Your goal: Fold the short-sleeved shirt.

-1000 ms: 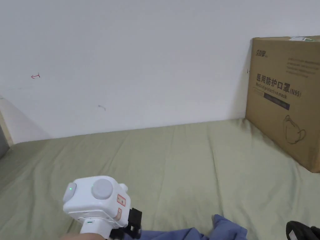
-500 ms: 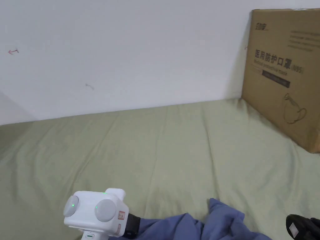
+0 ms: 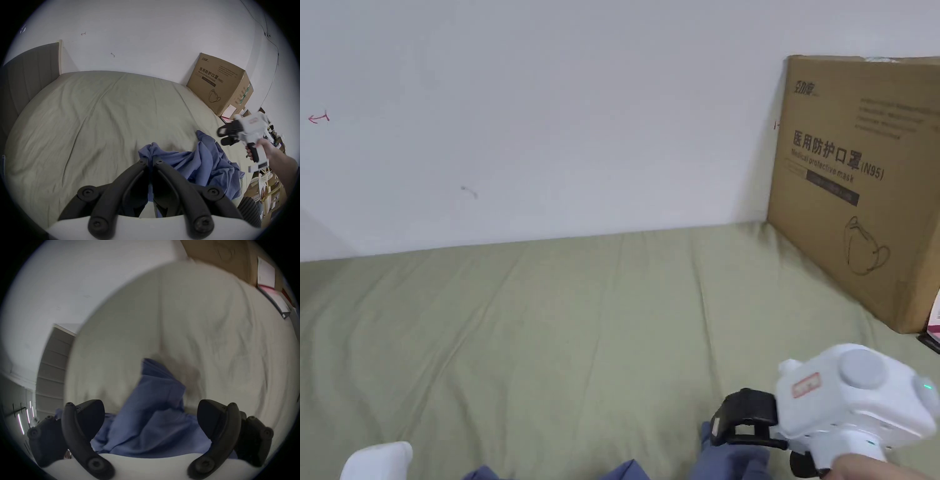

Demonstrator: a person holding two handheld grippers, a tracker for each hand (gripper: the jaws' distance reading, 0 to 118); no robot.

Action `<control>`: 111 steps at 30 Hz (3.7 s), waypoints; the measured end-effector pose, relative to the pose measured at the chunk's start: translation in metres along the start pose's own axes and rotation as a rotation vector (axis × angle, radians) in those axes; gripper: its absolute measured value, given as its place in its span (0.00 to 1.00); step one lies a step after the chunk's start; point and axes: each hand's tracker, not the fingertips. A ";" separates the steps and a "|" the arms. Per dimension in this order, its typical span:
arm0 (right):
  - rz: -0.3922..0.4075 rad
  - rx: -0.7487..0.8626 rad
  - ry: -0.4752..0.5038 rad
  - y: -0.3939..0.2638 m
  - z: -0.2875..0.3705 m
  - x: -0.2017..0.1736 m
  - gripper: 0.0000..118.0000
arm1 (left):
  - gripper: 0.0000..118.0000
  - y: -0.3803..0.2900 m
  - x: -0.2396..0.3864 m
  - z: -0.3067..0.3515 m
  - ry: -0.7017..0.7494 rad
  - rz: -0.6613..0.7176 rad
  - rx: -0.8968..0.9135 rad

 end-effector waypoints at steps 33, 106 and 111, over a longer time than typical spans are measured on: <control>0.407 0.774 0.009 0.000 0.403 -0.129 0.12 | 0.02 0.265 0.016 0.226 0.058 0.069 0.477; 0.246 1.023 0.210 -0.270 0.228 -0.040 0.45 | 0.14 -0.006 0.039 0.192 0.089 0.010 0.594; 0.313 0.956 0.183 -0.257 0.221 -0.057 0.00 | 0.00 -0.002 0.026 0.175 0.062 0.055 0.457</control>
